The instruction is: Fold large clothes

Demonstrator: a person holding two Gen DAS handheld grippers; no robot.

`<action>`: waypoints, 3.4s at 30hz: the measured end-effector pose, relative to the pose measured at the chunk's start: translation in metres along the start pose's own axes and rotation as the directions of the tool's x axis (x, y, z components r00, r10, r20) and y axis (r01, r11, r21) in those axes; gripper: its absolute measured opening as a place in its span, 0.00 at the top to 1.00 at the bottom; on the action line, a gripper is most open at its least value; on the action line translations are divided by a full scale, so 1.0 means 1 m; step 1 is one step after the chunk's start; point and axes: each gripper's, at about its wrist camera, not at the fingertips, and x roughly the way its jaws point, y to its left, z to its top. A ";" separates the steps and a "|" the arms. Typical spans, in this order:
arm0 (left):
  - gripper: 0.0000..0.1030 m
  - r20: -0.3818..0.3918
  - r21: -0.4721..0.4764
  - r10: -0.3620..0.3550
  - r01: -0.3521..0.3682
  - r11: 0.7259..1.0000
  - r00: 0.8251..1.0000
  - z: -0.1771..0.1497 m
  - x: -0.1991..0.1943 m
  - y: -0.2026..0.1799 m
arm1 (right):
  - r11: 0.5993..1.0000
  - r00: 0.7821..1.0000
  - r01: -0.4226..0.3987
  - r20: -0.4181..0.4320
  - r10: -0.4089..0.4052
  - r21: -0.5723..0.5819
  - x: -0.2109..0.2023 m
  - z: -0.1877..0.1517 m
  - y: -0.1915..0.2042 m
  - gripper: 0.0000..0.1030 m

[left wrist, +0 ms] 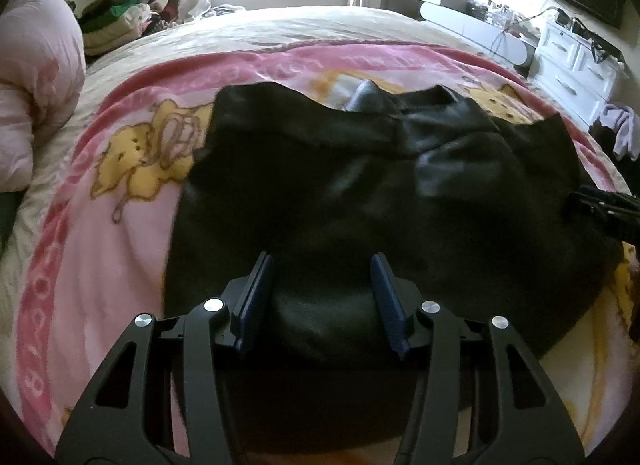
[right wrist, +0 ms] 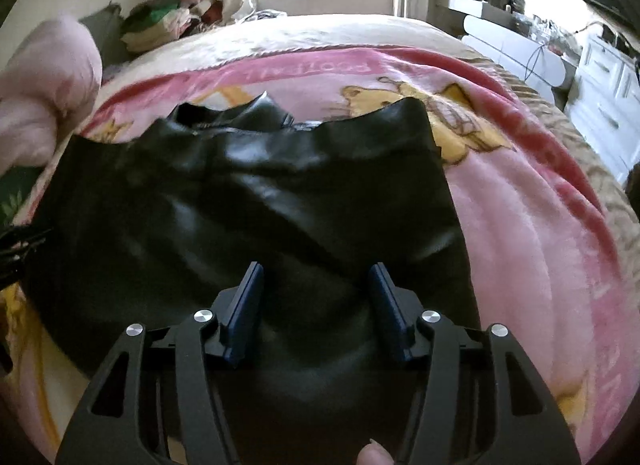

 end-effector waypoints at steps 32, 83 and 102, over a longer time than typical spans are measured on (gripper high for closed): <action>0.91 0.098 -0.124 0.006 0.006 0.992 0.995 0.051 0.017 0.049 | 0.991 0.986 0.078 0.142 -0.093 0.109 0.008 0.047 -0.060 0.94; 0.10 -0.068 -0.038 0.029 -0.032 0.999 0.997 -0.035 -0.030 -0.003 | 1.000 1.000 -0.008 -0.023 0.008 -0.006 -0.042 -0.036 0.033 0.26; 0.08 -0.066 -0.095 -0.043 0.037 0.995 0.997 -0.043 -0.061 -0.018 | 0.999 0.999 -0.001 0.054 0.004 -0.053 -0.070 -0.042 0.072 0.08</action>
